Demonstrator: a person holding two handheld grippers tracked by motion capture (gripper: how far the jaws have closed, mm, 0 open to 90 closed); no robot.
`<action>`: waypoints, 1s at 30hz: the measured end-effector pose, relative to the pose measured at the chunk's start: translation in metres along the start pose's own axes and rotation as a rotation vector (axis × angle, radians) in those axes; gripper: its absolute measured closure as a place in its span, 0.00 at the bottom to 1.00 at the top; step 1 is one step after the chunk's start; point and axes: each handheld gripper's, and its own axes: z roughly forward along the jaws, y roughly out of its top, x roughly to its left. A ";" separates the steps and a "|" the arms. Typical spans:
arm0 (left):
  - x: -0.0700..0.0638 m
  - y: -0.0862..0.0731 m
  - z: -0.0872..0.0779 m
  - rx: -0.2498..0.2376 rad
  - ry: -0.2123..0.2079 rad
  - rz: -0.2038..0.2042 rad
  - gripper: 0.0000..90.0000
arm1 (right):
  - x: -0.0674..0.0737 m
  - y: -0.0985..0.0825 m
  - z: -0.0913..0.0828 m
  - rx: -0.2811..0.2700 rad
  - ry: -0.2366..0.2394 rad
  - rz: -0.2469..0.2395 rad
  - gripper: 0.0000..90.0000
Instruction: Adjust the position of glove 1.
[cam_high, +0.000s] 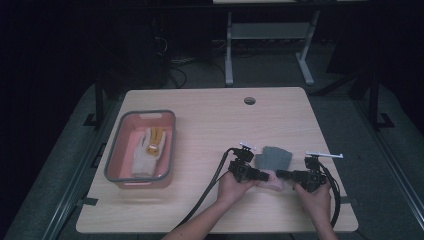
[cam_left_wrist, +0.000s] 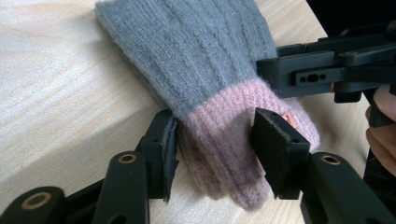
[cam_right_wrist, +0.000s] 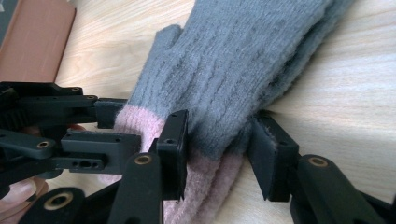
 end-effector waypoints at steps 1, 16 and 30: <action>0.000 0.000 0.000 0.000 0.000 0.000 0.58 | 0.000 0.000 0.000 0.001 0.008 0.002 0.66; 0.011 0.001 -0.002 -0.013 -0.085 -0.063 0.66 | 0.005 0.001 -0.002 0.004 0.028 -0.024 0.78; 0.015 -0.005 -0.018 -0.042 -0.116 -0.049 0.68 | 0.023 0.000 -0.009 -0.008 0.052 -0.071 0.79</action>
